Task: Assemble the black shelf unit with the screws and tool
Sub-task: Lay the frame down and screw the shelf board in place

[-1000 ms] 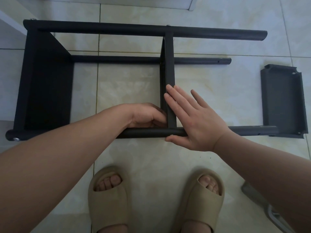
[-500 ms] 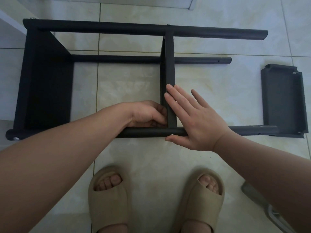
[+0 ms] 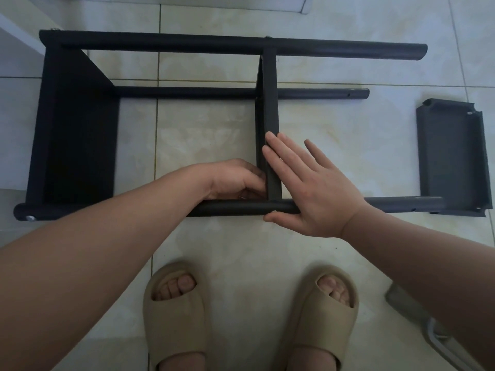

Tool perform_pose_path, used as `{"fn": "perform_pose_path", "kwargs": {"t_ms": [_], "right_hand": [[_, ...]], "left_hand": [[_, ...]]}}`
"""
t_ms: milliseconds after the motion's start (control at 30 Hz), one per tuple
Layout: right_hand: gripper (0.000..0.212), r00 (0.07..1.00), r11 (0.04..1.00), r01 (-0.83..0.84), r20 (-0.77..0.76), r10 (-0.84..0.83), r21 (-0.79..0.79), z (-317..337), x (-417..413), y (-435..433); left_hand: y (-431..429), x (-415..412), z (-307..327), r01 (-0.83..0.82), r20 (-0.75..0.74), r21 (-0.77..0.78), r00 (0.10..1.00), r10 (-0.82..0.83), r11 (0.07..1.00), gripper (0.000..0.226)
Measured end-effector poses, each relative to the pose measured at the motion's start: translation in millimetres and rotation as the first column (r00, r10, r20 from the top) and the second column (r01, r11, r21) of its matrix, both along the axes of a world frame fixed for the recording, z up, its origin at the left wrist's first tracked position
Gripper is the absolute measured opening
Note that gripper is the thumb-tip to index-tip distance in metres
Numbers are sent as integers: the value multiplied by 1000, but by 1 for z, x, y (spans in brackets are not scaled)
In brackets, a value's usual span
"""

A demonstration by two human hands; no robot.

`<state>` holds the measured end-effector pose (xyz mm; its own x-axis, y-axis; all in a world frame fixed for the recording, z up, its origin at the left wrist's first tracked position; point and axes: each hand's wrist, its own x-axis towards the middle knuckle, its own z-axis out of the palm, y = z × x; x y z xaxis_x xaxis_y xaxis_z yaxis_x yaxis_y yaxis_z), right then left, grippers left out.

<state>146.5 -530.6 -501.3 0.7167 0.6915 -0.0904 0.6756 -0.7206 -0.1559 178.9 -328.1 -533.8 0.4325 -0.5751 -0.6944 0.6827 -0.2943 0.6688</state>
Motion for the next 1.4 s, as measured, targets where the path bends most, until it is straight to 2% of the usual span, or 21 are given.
{"fn": "perform_pose_path", "kwargs": {"t_ms": [133,233,267,367,433,800,1000,1200,1400], "right_hand": [[99,998,1000,-9,69,10,-16,1,-1,-1],[97,992,1000,-22,127,24,-13,1,-2,-1],[96,989,999,-28,142,30,-17,0,-2,-1],[95,983,999,-38,176,43,-28,-1,-2,-2],[95,982,999,-42,186,46,-26,-1,-1,-3],[98,994,999,-31,105,32,-7,-2,-3,0],[98,998,1000,-18,62,17,16,-3,-4,0],[98,999,1000,-8,42,8,9,-4,-4,0],[97,999,1000,-9,51,8,24,-5,-4,0]], "left_hand": [[2,-1,1,24,17,-5,1000,-24,1000,21],[3,-1,2,42,10,-33,999,-42,999,36],[3,0,1,47,10,-35,999,-47,998,34],[2,0,1,52,7,-21,999,-52,998,9],[2,1,0,51,7,-2,999,-51,999,15],[4,-4,-5,35,-54,-76,998,-39,996,11],[3,-4,-3,-3,-23,-18,1000,3,1000,7],[3,-4,-5,-8,-17,-1,1000,8,1000,21],[3,-4,-2,-17,-14,13,1000,18,1000,13]]}}
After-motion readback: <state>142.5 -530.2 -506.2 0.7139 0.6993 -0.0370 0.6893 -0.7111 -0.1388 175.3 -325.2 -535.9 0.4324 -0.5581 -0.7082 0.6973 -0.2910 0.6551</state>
